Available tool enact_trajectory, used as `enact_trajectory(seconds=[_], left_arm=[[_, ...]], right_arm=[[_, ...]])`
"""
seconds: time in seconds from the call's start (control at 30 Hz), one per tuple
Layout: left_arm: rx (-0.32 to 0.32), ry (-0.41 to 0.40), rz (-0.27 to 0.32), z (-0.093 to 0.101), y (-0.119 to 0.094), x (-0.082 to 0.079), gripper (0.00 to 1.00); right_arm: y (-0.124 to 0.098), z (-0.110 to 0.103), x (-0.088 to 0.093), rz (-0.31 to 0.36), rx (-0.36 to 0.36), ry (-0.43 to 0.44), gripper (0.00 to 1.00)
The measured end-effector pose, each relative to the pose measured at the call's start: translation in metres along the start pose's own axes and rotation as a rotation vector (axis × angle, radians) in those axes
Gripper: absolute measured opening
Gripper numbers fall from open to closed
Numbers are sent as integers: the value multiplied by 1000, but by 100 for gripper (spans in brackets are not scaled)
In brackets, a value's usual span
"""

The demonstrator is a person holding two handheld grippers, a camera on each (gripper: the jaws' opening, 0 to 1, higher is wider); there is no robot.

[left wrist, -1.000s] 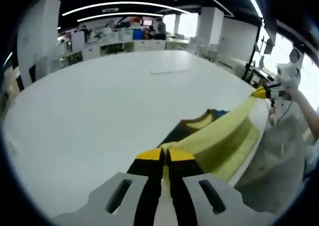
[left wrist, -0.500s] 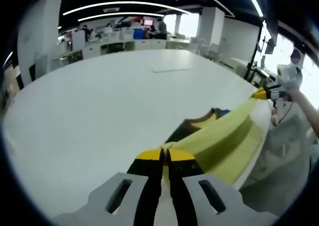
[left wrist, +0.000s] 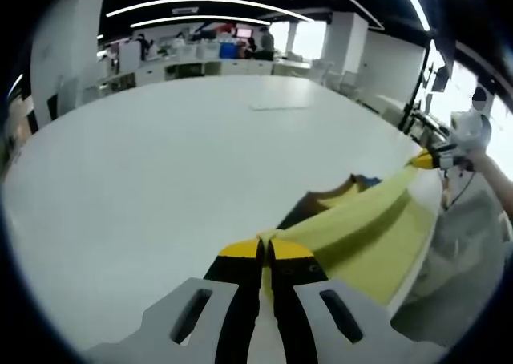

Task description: Fold the garment on the visible template until the final outline fits inside the template.

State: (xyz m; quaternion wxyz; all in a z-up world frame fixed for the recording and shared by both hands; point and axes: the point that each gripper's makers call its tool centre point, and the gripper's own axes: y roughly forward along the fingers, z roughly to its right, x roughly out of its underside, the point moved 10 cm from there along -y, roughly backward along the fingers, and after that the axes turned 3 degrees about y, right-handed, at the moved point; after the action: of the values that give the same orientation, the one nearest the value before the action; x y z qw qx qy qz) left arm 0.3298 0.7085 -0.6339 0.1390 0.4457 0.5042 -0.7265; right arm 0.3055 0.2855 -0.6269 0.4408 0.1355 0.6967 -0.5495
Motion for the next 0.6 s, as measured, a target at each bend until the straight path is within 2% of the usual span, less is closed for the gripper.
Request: enact_trajectory(seconds=[0.2,0.37,0.6], left_arm=[[0,-12,-8,-5,5,4,0],[-4,19,-23,-4,9,4,0],[-6,-4,-21,-10,16,3,0]], right_arm=[[5,1,0,-8,-1,3,3],[10,2,1,-18,-1,-5,3],[17,4,6,-19,3,28,3]])
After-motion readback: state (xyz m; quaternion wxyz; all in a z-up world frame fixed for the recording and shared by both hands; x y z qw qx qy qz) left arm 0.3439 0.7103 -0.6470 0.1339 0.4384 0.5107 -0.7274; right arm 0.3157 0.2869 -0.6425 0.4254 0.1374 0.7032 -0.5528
